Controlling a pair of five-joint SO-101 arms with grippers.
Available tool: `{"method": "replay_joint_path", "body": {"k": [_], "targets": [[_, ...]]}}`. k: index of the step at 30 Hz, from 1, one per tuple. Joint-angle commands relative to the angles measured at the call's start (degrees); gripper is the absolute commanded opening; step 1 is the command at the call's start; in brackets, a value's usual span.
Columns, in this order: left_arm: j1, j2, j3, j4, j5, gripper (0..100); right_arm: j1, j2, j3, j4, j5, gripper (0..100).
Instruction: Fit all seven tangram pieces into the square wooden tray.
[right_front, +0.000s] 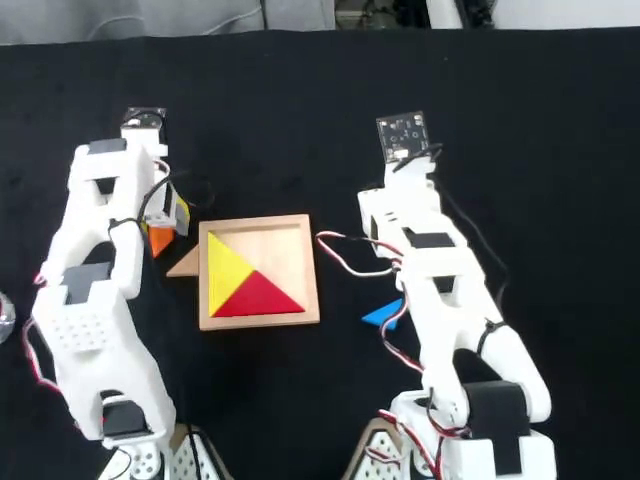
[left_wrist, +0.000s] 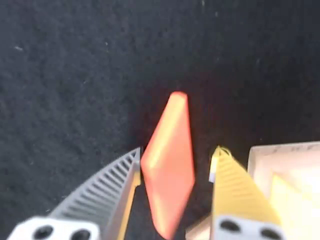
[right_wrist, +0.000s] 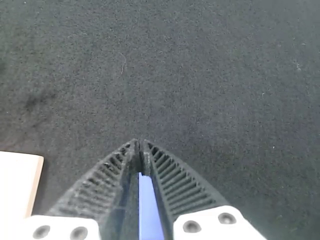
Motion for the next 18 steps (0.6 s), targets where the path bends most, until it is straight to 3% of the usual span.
{"method": "replay_joint_path", "body": {"k": [1, 12, 18], "targets": [[1.4, 1.8, -5.0, 2.5, 0.9, 23, -0.6, -2.3, -0.2, -1.1, 0.0, 1.1], [4.9, 6.5, -11.6, 7.8, 0.8, 16, -0.5, -2.5, -0.2, -1.1, 0.0, 1.1], [-0.7, 1.7, -16.2, 13.6, 0.4, 16, -0.5, -2.6, -0.2, -1.1, 0.0, 1.1]]}}
